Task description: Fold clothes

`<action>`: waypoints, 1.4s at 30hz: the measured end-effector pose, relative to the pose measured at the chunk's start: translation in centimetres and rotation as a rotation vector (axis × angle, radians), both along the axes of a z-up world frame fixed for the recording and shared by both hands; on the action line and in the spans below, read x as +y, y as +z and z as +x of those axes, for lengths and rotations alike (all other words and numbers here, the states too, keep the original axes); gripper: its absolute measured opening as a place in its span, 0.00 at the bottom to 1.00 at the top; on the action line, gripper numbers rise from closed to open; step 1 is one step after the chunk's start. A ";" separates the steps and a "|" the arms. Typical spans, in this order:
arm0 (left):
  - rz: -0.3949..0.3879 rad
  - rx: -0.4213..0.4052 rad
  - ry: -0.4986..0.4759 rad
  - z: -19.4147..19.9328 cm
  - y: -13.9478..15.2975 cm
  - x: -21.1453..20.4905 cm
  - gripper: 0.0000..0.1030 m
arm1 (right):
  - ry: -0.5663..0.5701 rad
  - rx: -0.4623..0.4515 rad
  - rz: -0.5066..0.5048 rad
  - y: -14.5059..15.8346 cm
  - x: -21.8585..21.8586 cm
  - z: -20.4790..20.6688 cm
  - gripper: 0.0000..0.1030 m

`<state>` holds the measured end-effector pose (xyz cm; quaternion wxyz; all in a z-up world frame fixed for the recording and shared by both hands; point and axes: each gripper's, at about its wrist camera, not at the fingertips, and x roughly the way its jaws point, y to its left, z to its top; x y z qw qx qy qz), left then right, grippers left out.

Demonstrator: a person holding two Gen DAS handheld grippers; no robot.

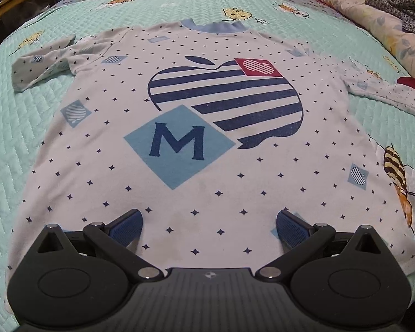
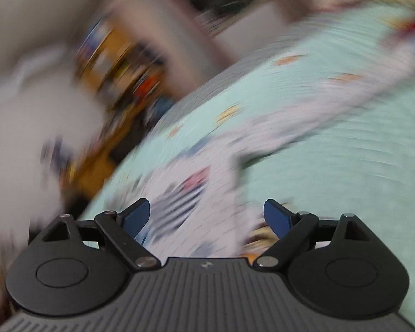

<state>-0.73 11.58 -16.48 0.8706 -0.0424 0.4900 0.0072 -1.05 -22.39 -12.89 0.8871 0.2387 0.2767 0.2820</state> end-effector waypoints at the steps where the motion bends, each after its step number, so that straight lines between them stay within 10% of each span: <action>1: 0.000 0.001 0.001 0.0 0.0 0.0 1.00 | 0.057 -0.019 -0.052 0.3 1.9 -0.4 0.87; 7: -0.006 0.004 0.009 0.1 0.0 0.2 0.99 | 0.162 -0.077 -0.371 -0.9 8.8 -3.2 0.87; 18: -0.005 0.028 0.012 0.5 0.0 0.1 0.99 | 0.201 -0.069 -0.633 -4.0 13.1 -2.8 1.00; 28: -0.025 0.053 0.004 0.8 0.1 0.4 0.99 | 0.220 -0.051 -0.611 -3.8 12.6 -2.6 1.00; 42: -0.057 0.073 -0.021 0.9 0.2 1.1 0.99 | 0.075 0.150 -0.029 -0.6 6.3 -0.6 0.96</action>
